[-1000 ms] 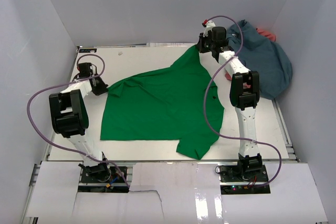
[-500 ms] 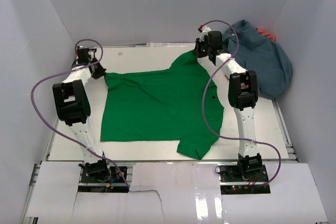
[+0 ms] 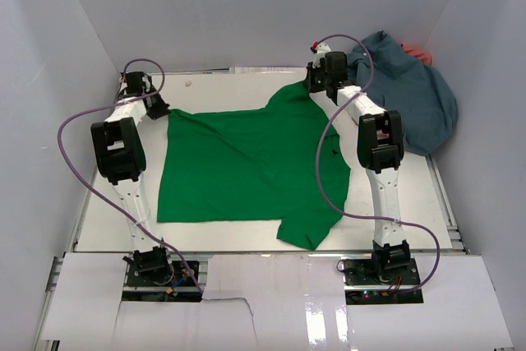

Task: Fold and stack the t-shirts
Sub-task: Fold the flattened tshirt in 1/3 of the way

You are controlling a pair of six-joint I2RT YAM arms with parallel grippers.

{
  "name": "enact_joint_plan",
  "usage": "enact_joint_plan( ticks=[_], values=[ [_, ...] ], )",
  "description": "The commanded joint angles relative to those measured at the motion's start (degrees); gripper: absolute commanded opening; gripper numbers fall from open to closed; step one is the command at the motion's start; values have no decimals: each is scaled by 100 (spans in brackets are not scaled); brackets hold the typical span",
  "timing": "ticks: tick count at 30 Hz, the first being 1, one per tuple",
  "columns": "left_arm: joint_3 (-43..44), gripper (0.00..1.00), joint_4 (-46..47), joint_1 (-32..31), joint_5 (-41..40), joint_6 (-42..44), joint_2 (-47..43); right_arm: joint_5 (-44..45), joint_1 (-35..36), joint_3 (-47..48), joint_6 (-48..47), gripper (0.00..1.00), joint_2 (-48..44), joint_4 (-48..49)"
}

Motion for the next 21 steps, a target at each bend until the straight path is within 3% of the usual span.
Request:
enact_joint_plan(
  ticks=[1,8,21],
  values=[
    [168,0,-77,-13,-20,91,-56,376,-9,-20,-69,8,-451,416],
    [229,0,-86,-13,24,91,-21,807,-71,-29,-69,8,-556,503],
    [528,0,63,-22,551,205,59,649,-124,-169,-236,8,-908,881]
  ],
)
